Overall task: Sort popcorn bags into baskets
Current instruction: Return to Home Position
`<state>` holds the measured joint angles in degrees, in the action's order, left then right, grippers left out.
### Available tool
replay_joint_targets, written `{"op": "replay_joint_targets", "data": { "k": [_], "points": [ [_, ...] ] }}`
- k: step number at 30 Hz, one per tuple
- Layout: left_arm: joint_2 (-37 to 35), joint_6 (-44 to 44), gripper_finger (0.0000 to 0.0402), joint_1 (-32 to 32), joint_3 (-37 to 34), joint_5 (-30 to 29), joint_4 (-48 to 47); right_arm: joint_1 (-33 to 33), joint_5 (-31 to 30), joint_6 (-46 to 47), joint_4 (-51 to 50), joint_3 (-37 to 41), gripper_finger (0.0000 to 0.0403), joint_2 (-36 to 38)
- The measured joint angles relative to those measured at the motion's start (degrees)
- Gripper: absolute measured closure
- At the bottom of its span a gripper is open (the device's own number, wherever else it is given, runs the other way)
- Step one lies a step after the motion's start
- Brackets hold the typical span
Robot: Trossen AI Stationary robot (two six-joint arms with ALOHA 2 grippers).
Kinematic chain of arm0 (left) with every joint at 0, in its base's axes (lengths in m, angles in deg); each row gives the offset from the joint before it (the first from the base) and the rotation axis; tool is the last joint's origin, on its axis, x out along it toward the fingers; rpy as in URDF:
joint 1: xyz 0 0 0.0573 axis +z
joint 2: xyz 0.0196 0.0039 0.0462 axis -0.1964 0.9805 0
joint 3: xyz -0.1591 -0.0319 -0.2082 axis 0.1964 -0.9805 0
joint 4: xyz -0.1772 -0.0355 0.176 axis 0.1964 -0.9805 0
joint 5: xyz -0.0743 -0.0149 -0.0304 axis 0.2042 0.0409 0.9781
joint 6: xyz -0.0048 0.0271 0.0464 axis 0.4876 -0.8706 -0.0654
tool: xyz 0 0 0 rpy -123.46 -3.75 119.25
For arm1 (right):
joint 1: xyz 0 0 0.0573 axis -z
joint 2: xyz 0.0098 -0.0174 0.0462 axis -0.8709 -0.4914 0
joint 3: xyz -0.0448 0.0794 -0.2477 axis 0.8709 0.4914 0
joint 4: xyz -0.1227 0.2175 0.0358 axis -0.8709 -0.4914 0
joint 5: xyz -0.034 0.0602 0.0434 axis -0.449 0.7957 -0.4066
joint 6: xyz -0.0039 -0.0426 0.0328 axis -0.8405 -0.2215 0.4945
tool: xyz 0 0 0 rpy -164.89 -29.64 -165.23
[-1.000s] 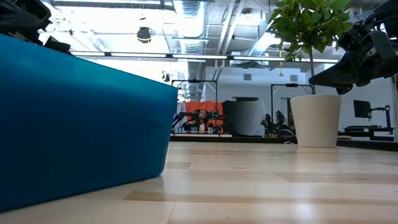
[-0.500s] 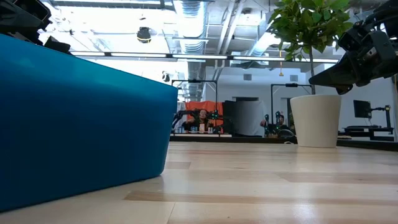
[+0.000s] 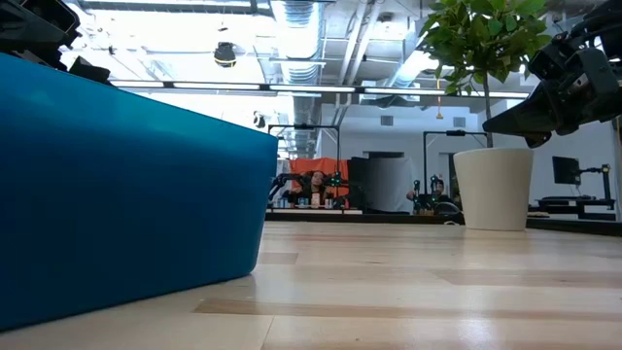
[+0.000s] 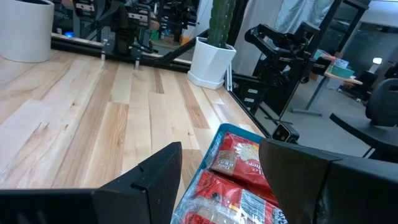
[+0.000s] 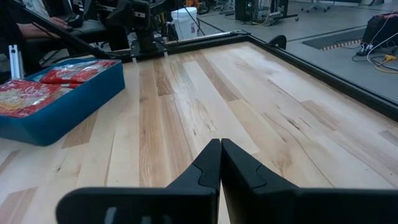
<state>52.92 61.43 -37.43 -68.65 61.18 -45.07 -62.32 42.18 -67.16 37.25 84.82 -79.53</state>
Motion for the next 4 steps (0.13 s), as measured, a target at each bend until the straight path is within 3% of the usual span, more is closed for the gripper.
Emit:
{"op": "replay_joint_targets", "data": {
  "k": [4],
  "points": [
    [0.0, 0.0, 0.0197, 0.0, 0.0, 0.0, 0.0, 0.0, 0.0, 0.0, 0.0, 0.0, 0.0365, 0.0]
  ]
}}
